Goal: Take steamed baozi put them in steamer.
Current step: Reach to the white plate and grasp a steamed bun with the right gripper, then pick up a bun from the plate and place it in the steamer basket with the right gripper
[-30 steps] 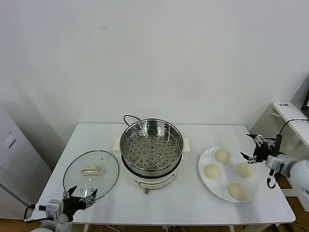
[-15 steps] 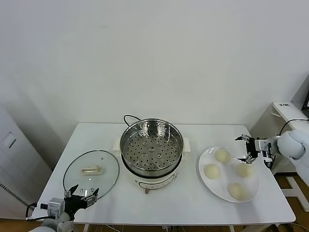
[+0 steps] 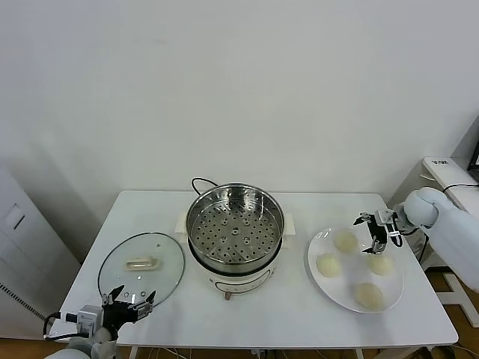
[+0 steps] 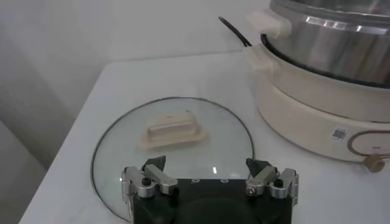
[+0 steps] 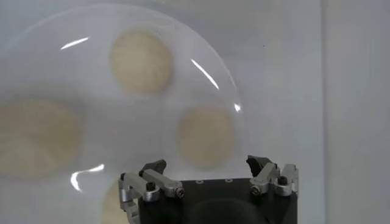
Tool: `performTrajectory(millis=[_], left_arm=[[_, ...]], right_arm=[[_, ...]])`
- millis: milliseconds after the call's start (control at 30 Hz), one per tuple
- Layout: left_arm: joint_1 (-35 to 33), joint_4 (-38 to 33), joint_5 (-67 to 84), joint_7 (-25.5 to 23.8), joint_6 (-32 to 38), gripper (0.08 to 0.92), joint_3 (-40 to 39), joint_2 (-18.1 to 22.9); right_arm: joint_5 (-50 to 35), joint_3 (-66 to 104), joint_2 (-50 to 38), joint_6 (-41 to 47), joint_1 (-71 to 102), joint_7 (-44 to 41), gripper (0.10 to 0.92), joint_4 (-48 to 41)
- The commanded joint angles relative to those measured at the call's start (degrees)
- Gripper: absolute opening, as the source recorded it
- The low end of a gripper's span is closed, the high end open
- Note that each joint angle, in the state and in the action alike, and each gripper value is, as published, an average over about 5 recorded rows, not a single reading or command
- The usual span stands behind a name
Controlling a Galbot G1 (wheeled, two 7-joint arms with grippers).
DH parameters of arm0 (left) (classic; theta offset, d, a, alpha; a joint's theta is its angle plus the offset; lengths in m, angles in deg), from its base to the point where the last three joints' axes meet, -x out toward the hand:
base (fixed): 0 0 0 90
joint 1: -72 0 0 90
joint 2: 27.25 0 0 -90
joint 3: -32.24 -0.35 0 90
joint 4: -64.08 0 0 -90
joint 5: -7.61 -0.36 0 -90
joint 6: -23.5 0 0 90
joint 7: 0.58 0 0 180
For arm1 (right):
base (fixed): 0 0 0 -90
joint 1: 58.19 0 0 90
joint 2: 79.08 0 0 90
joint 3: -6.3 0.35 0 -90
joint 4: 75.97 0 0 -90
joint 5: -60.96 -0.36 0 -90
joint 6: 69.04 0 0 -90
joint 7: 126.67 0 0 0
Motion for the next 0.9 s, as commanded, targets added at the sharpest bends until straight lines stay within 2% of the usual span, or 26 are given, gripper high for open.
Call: performTrajectory(millis=[33,267,600,800,900], left_arm=[[0.0,-0.4,0.0,0.1,-0.2,0.823,-0.4,0.1],[0.0,-0.8,0.0,0.2,-0.3,0.823,-0.7,0.1],[-0.2,-1.6,0.3,0.6,-0.5,0.823,-1.0,0.3],[-0.3,-2.0,0.9,1.1,-0.8,0.823,-1.0,0.5],[-0.4,-2.1,0.9,1.2,-0.8,0.823,-1.0,0.6]], right_arm=[[2.2,-2.3,6.2,-2.4,-2.9,-1.4,0.823,-7.9],[2.8,-1.4,7.5,-2.1,-2.4,-1.6,0.789,-9.0],[2.9,-1.1,7.3,-2.9,-2.5,-3.2,0.59,-8.8],[1.6,-3.7,5.2,-2.8,-3.9,-3.8,0.524,-5.4],[-1.4,-6.9,2.4,-1.9,-6.1,-4.4,0.518,-1.5]])
